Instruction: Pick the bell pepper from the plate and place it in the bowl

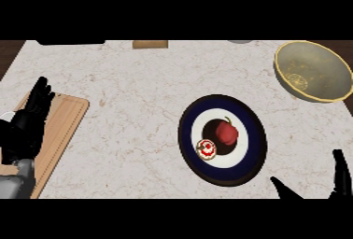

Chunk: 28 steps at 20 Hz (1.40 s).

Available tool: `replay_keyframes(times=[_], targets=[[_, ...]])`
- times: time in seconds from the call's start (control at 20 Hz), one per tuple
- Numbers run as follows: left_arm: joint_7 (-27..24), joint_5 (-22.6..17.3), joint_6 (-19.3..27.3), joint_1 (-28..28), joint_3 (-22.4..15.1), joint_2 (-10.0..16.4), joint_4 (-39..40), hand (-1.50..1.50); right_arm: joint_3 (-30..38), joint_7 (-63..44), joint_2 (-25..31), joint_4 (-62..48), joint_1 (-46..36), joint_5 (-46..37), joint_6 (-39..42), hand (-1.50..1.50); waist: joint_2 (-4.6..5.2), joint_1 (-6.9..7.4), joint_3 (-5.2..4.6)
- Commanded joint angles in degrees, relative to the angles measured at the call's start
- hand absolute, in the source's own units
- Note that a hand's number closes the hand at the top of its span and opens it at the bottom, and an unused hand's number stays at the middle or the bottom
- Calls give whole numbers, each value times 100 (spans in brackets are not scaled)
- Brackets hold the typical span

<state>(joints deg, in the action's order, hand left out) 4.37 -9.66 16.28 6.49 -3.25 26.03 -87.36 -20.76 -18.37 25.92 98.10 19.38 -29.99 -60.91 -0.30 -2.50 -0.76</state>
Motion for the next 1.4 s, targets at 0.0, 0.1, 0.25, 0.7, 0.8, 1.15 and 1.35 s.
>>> replay_keyframes(times=[0.0,0.1,0.25,0.7,0.8,1.15,1.35], targets=[[89,-3,-42,131,49,64,11,0,16,-821,-427,460,393,-1227,-201,-150,43,69,0],[79,-111,-217,-52,66,155,-174,0,155,-1176,-536,718,493,-1699,201,-150,31,183,-6],[57,-117,-208,37,69,93,-134,0,435,-1876,-675,1218,362,-2390,1064,-150,66,215,-4],[194,-22,-254,330,-140,-20,-111,0,210,-4282,-590,2212,-394,-2972,4540,-150,100,414,16],[118,7,-253,333,-159,-95,-34,0,12,-4790,-892,2009,-989,-2871,5227,-150,92,451,42],[171,-38,-383,333,-72,-69,42,0,179,-5671,-1561,1348,-2569,-2140,6940,-150,66,438,61],[176,1,-351,531,6,-103,284,0,311,-5937,-1932,929,-2862,-1870,7376,-150,67,331,62]])
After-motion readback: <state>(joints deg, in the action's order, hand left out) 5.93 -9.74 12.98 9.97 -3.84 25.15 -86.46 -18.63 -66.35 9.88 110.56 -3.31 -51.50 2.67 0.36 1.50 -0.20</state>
